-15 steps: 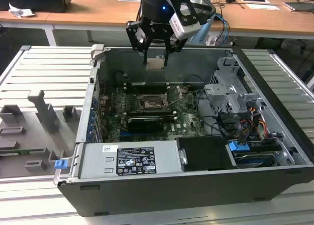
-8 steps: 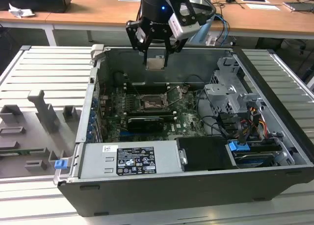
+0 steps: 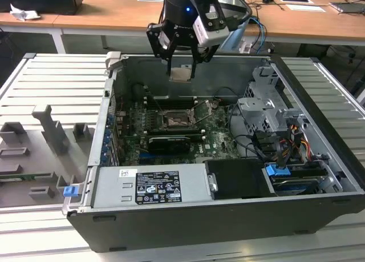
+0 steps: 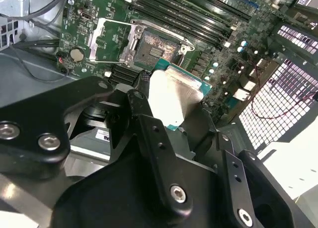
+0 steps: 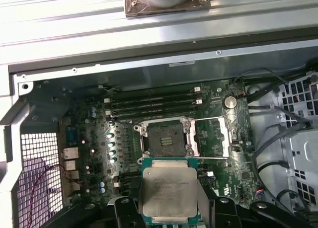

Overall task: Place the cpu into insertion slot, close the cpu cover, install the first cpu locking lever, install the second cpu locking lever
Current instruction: 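Place the cpu into insertion slot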

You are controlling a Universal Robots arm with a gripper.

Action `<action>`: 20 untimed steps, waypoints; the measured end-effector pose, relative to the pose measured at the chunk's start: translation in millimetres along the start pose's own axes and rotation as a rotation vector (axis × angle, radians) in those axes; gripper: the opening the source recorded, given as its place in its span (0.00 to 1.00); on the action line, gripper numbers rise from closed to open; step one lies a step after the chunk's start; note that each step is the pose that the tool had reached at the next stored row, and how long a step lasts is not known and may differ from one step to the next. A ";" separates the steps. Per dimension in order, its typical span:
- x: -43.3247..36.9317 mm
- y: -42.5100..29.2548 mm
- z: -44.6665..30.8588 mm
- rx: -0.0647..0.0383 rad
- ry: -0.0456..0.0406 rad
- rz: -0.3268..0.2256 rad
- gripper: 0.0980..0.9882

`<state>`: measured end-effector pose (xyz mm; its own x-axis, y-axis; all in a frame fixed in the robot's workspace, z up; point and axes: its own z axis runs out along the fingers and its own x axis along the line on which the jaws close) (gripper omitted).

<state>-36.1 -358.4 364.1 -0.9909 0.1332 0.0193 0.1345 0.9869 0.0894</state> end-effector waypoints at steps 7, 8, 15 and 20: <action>0.0 0.0 0.0 -0.001 -0.0031 0.034 0.48; 0.0 0.0 0.0 -0.001 -0.0032 0.035 0.48; 0.0 0.0 0.0 -0.001 -0.0037 0.041 0.48; 0.0 0.0 0.0 -0.001 -0.0040 0.045 0.48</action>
<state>-36.1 -358.4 364.1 -0.9839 0.1775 0.0193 0.1785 0.9799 0.0893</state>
